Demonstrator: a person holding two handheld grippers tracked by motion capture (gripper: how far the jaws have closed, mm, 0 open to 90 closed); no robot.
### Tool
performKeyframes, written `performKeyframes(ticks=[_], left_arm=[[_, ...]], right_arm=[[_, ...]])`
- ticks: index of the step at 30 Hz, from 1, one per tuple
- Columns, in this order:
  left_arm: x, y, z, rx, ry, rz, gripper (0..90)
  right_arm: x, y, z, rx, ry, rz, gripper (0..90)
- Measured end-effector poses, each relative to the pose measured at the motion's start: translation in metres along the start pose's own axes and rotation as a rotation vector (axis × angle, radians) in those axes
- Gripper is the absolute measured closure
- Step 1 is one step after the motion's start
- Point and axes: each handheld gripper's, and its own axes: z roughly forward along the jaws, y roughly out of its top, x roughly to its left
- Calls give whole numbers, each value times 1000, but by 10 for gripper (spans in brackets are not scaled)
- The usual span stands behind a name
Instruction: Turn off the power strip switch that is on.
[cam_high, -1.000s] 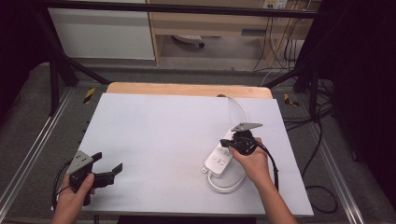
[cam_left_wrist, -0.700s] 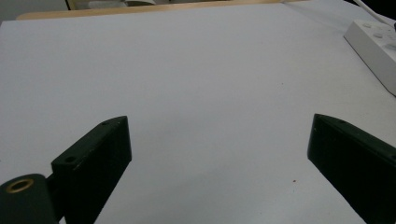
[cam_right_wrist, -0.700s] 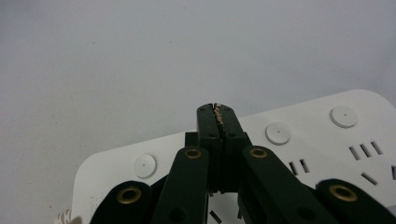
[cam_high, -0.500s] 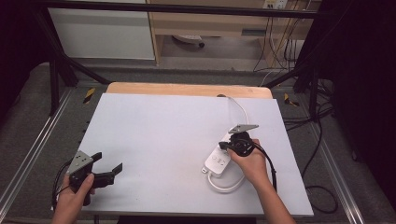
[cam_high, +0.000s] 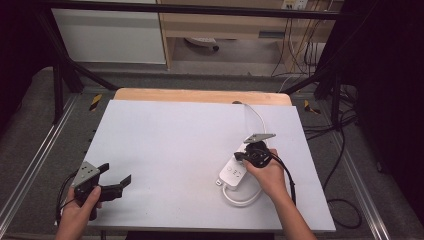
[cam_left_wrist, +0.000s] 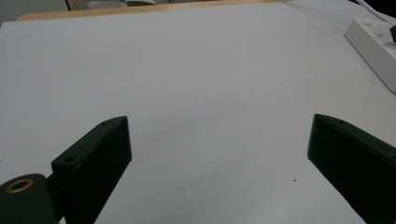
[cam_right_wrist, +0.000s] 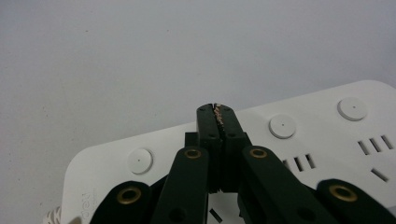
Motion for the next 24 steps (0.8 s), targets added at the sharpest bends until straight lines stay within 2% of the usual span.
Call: performKeyframes(ticks=[24], left_arm=[[0,0,0,2,1,1,62]], right_arm=[[4,-1,6,15,-25,-28,900]])
